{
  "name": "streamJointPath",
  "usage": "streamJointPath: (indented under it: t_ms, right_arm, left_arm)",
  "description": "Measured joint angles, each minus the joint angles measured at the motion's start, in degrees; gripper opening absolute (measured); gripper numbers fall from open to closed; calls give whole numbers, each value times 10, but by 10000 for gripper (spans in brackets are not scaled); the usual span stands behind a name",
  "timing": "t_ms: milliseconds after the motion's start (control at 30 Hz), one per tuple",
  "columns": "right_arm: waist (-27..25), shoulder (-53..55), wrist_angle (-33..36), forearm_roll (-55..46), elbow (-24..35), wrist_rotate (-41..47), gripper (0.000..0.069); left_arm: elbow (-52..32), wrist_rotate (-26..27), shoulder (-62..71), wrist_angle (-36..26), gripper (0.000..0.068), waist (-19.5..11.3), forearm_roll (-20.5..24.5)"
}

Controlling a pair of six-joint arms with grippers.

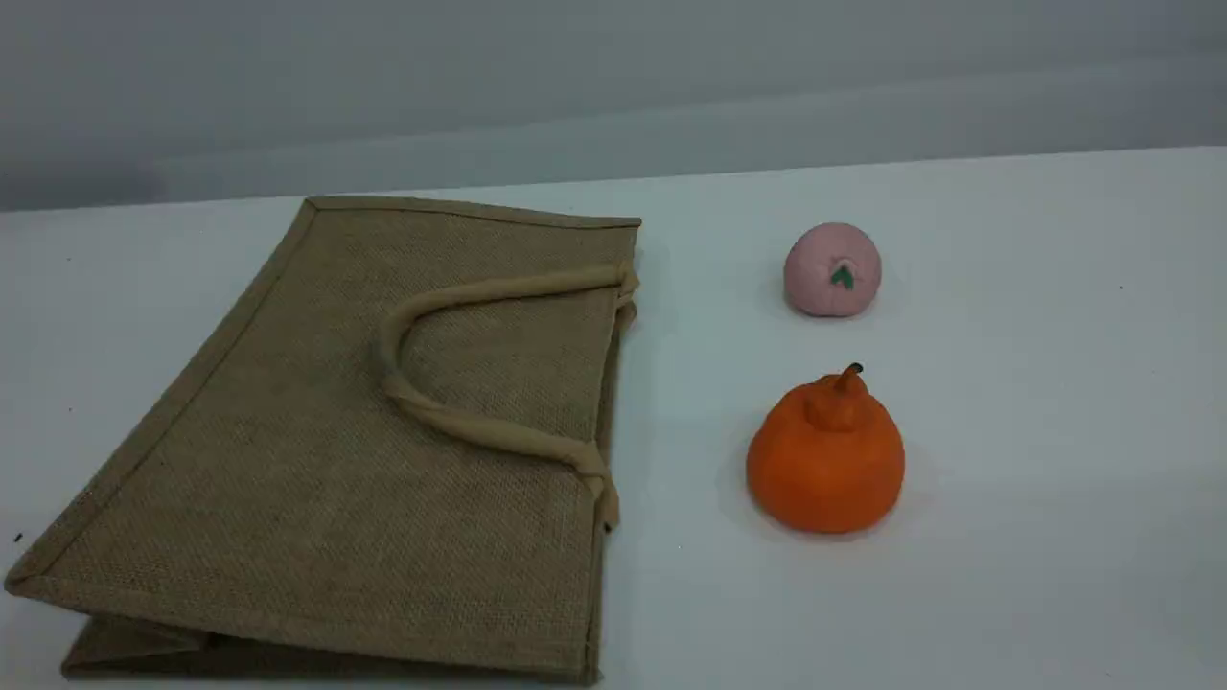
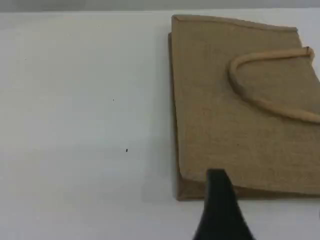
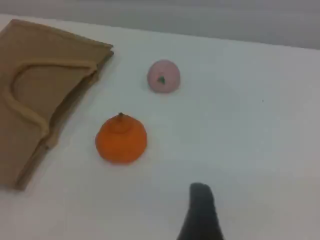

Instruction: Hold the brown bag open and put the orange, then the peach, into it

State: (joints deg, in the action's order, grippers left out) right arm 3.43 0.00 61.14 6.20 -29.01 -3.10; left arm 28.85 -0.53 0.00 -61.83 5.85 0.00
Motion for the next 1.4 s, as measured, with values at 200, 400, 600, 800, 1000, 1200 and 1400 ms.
streamJointPath:
  t_ms: [200, 400, 600, 800, 1000, 1200, 1400]
  right_arm:
    - [0, 0, 0, 15, 0, 0, 470]
    - [0, 0, -3, 19, 0, 0, 470]
    - [0, 10, -9, 28, -5, -2, 470]
    - [0, 121, -98, 31, -23, -6, 470]
    - [0, 258, -229, 81, -23, -41, 470]
    - [0, 404, -352, 174, -23, -97, 470]
    - [0, 554, -406, 231, -57, -118, 470]
  left_arm:
    - [0, 1, 0, 0, 409, 0, 0]
    - [2, 1, 0, 0, 409, 0, 0]
    - [19, -27, 48, 43, 409, 0, 0]
    - [51, -41, 177, 102, 409, 0, 0]
    - [105, -41, 348, 191, 409, 0, -13]
    - [169, -39, 514, 223, 409, 0, -10]
    - [193, -49, 667, 265, 409, 0, -20]
